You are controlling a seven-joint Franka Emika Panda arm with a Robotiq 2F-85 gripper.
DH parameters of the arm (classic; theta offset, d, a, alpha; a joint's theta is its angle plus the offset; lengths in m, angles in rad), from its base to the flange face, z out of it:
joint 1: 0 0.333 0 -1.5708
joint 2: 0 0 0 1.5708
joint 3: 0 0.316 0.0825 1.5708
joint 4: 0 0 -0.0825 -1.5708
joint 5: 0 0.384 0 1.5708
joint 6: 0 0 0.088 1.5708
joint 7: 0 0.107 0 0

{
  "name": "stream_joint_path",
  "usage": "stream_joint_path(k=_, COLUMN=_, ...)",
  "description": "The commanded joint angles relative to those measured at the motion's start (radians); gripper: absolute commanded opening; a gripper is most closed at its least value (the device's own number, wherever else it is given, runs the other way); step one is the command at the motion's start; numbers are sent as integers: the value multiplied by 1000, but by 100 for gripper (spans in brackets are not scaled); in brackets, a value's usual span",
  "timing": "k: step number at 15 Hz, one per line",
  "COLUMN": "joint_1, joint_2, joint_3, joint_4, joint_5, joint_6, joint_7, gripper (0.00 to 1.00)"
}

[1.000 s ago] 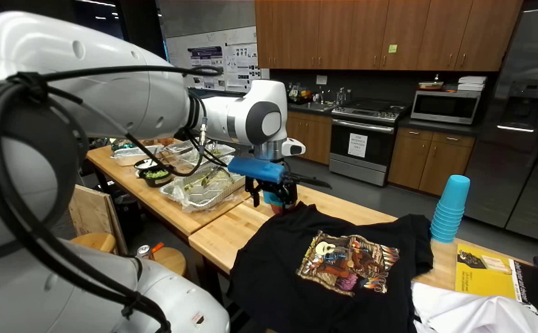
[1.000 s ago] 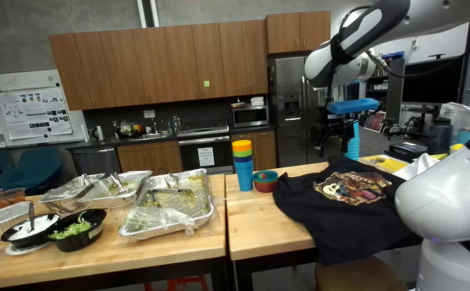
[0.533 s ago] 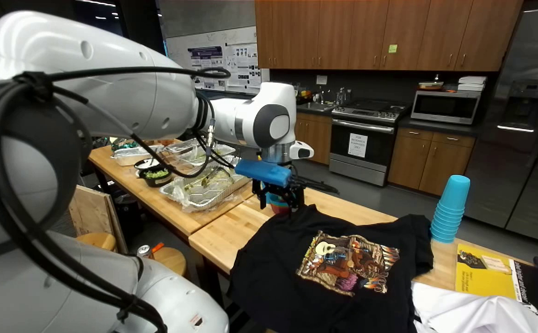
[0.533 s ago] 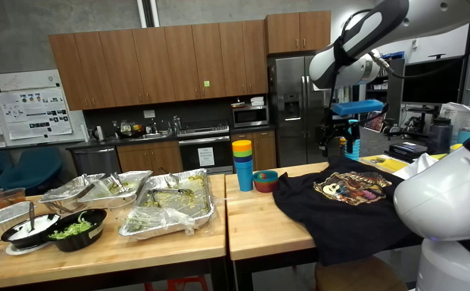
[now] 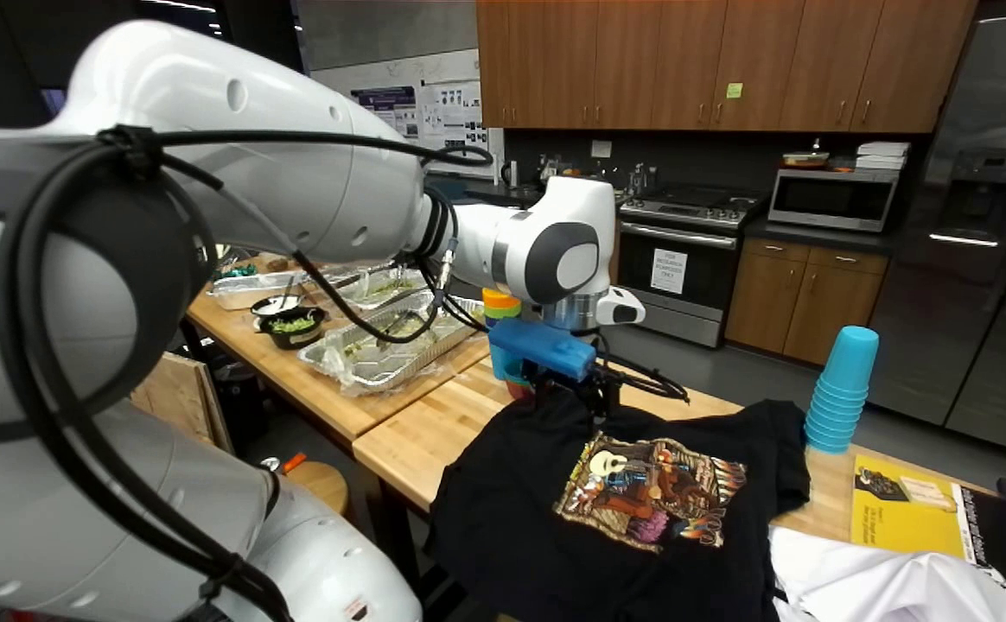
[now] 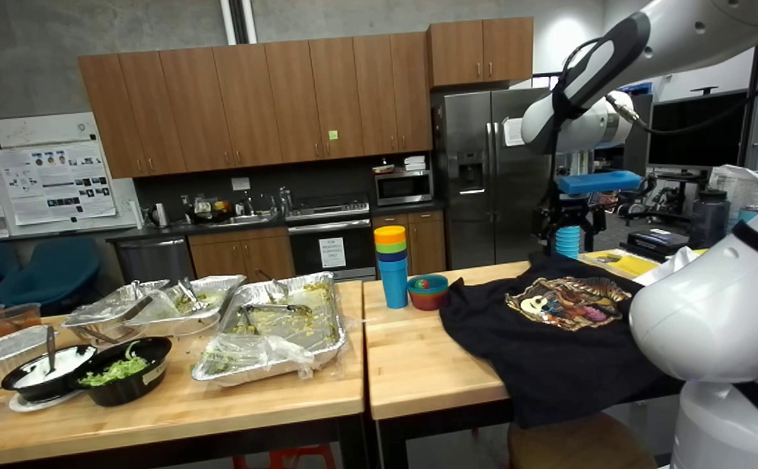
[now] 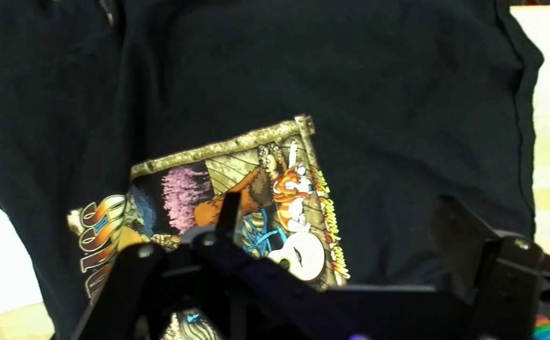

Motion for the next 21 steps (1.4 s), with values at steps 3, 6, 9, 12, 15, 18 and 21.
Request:
stream_joint_path(k=3, joint_1=-66, joint_2=77, joint_3=-33, joint_4=24, joint_5=-127, joint_6=101, joint_7=8, gripper=100)
stream_joint_path(k=6, joint_1=-110, joint_2=112, joint_3=-56, joint_4=23, joint_5=-217, joint_6=159, joint_7=3, gripper=100)
stream_joint_path(k=9, joint_1=-154, joint_2=156, joint_3=-87, joint_4=27, joint_5=-318, joint_6=176, joint_7=-19, gripper=100)
stream_joint_path(k=12, joint_1=-176, joint_2=199, joint_3=-129, joint_4=46, joint_5=-387, joint_6=152, joint_7=-88, gripper=100)
stream_joint_path(k=15, joint_1=-209, joint_2=254, joint_3=-163, joint_4=72, joint_5=-502, joint_6=138, joint_7=-148, gripper=100)
stream_joint_path(k=18, joint_1=-237, joint_2=297, joint_3=-202, joint_4=107, joint_5=-584, joint_6=139, joint_7=-130, gripper=100)
stream_joint_path(k=21, joint_1=-232, joint_2=321, joint_3=-240, joint_4=141, joint_5=-436, joint_6=105, joint_7=-100, gripper=100)
